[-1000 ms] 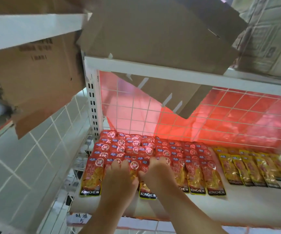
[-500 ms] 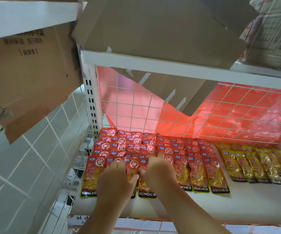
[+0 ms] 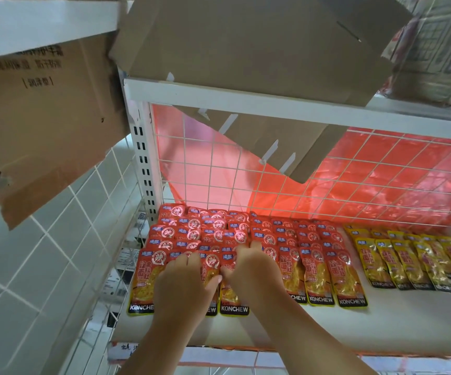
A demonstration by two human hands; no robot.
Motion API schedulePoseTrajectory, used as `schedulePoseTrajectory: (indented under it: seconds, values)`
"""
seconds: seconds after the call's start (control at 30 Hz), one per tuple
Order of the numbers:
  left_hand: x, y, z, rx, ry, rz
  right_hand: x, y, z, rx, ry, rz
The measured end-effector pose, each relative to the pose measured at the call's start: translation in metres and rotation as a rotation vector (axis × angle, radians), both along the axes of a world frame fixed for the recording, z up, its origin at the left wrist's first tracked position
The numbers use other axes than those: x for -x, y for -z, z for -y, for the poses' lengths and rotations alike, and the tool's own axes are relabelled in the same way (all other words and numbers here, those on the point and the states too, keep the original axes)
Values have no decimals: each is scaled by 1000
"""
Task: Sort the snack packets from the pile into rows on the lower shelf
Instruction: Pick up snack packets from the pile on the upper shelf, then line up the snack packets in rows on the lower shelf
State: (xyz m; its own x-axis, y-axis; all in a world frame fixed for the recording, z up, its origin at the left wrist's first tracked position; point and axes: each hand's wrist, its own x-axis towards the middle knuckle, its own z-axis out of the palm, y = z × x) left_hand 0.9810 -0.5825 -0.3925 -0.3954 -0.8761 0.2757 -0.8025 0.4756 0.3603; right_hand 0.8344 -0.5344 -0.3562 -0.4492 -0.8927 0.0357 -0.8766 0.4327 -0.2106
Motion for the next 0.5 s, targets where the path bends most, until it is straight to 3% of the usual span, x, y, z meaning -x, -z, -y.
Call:
schedulePoseTrajectory:
  seconds: [0.2, 0.5]
  values:
    - [0, -8, 2, -11, -6, -15, 8, -14, 1, 17, -5, 27]
    - [-4, -67, 15, 69, 185, -290, 23, -64, -10, 227, -168, 200]
